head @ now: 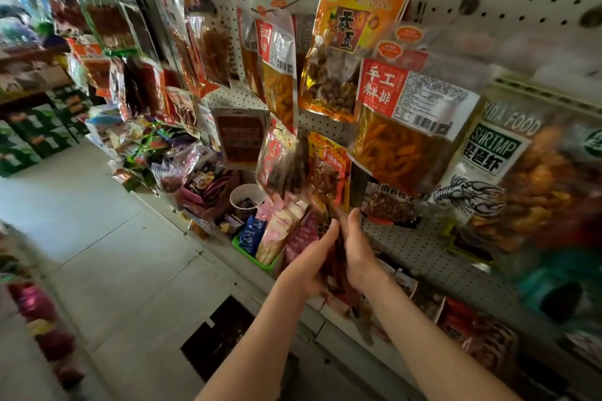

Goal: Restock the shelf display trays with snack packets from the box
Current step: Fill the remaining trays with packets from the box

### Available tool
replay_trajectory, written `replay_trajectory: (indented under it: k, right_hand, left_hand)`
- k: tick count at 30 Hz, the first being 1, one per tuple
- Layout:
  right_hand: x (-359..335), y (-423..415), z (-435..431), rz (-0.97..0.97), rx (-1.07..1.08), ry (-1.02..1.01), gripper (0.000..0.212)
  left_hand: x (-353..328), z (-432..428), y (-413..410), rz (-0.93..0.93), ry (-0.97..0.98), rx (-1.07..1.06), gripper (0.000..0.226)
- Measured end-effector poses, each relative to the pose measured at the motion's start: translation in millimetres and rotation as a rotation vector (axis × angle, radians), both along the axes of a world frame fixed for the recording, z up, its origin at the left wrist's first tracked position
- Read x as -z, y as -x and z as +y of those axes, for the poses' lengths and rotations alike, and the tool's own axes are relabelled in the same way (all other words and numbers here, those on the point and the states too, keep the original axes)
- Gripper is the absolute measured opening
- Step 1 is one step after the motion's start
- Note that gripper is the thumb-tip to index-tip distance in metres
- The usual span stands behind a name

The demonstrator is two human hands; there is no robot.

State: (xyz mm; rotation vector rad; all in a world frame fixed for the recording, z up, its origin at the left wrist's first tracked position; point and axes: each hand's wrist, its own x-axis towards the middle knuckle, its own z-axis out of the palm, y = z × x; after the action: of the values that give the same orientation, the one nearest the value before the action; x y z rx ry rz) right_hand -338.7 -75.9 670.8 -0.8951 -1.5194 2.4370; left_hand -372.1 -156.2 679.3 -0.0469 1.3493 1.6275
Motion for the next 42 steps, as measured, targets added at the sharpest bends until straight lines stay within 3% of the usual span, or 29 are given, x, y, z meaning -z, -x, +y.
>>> replay_trajectory:
  k: [3,8,11,15,20,23,27,32,36,40,42]
  right_hand:
    - [7,-4,7,0.031,-0.06,0.02,0.034]
    - [14,-14,14,-0.073,-0.157,-0.296,0.054]
    - [21,-20,21,-0.188,-0.138,-0.349,0.063]
    - [42,-28,21,-0.272,-0.043,-0.236,0.062]
    - [66,-50,25,-0.341,0.093,-0.151,0.042]
    - [78,-66,32,-0.363,0.075,-0.069,0.031]
    - [96,-87,57,-0.405,0.036,0.076,0.02]
    - [125,-119,108,-0.433,0.126,0.186,0.036]
    - [161,-126,123,-0.404,0.191,0.192,0.034]
    - [193,-121,124,-0.392,0.211,0.215,0.044]
    - [213,-114,131,-0.374,0.184,0.191,0.033]
  left_hand:
    - [1,-9,2,-0.105,-0.065,-0.049,0.041]
    - [6,-18,-6,-0.131,-0.105,-0.066,0.028]
    - [16,-22,-8,-0.15,-0.07,-0.065,0.018]
    - [30,-25,-10,-0.15,-0.028,-0.024,0.012]
    - [59,-27,-24,-0.187,0.066,0.039,0.027]
    - [78,-31,-42,-0.253,0.075,0.046,0.038]
    - [99,-19,-63,-0.266,0.084,-0.046,0.036]
    - [119,16,-88,-0.307,0.086,-0.202,0.02]
    - [150,69,-116,-0.382,0.035,-0.279,0.011]
    - [196,108,-136,-0.531,-0.128,-0.481,0.041]
    - [222,107,-130,-0.5,-0.116,-0.509,0.05]
